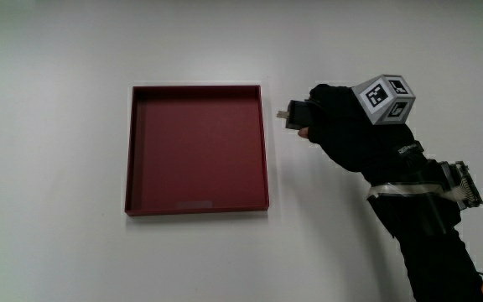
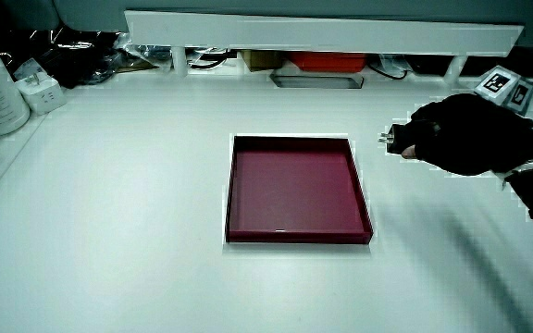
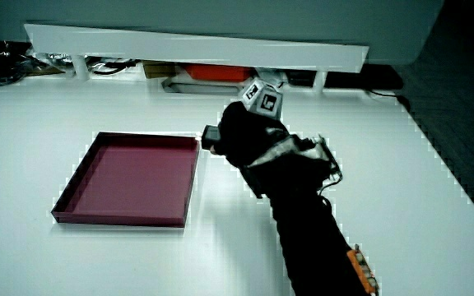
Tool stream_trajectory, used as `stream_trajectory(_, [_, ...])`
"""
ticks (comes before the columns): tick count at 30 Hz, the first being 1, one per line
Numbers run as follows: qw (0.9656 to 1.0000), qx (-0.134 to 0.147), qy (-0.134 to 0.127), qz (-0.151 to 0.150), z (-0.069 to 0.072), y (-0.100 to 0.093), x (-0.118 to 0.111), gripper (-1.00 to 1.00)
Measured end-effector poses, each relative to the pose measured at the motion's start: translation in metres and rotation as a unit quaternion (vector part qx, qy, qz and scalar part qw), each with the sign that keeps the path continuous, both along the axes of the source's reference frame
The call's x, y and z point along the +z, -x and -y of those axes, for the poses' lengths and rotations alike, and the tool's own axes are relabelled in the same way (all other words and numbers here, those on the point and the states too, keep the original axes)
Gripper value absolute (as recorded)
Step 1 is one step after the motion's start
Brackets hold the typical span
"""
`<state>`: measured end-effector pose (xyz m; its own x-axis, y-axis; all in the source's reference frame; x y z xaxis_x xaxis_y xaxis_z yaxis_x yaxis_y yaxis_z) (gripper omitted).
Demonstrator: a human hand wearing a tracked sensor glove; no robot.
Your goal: Place charger on desk
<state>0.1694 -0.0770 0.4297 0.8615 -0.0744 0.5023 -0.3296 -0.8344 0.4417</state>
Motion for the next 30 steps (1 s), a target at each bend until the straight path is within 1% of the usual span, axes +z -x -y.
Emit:
stream_trajectory(1, [0.9999, 0.004, 0.008, 0.006, 0.000, -0.003, 0.003, 0.00])
stream_trajectory(3, [0.9997, 0.018, 0.014, -0.008, 0.002, -0.011, 0.016, 0.00])
stream_trajectory(6, [0.9993, 0.024, 0.029, -0.006, 0.003, -0.015, 0.025, 0.00])
stream_trajectory(8, [0.9986, 0.035, 0.039, -0.011, 0.004, -0.020, 0.036, 0.00])
stream_trajectory(11, [0.9976, 0.040, 0.055, -0.017, 0.005, -0.022, 0.047, 0.00])
stream_trajectory(12, [0.9969, 0.043, 0.061, -0.024, 0.005, -0.024, 0.054, 0.00])
stream_trajectory(13, [0.9968, 0.044, 0.061, -0.026, 0.004, -0.024, 0.057, 0.00])
stream_trajectory(14, [0.9965, 0.045, 0.066, -0.025, 0.004, -0.024, 0.060, 0.00])
stream_trajectory(17, [0.9948, 0.051, 0.079, -0.039, 0.003, -0.026, 0.076, 0.00])
stream_trajectory(18, [0.9950, 0.048, 0.081, -0.034, 0.002, -0.025, 0.075, 0.00])
stream_trajectory(20, [0.9938, 0.052, 0.089, -0.042, 0.001, -0.027, 0.083, 0.00])
stream_trajectory(21, [0.9942, 0.053, 0.085, -0.038, 0.000, -0.026, 0.081, 0.00])
stream_trajectory(22, [0.9935, 0.054, 0.091, -0.042, 0.000, -0.027, 0.085, 0.00])
stream_trajectory(25, [0.9934, 0.052, 0.093, -0.044, -0.001, -0.026, 0.090, 0.00])
stream_trajectory(26, [0.9929, 0.054, 0.092, -0.053, -0.001, -0.027, 0.092, 0.00])
stream_trajectory(27, [0.9929, 0.052, 0.094, -0.050, -0.002, -0.026, 0.093, 0.00])
stream_trajectory(28, [0.9925, 0.055, 0.095, -0.054, -0.002, -0.026, 0.094, 0.00])
stream_trajectory(29, [0.9929, 0.051, 0.094, -0.053, -0.003, -0.025, 0.094, 0.00])
stream_trajectory(30, [0.9926, 0.051, 0.098, -0.050, -0.003, -0.025, 0.096, 0.00])
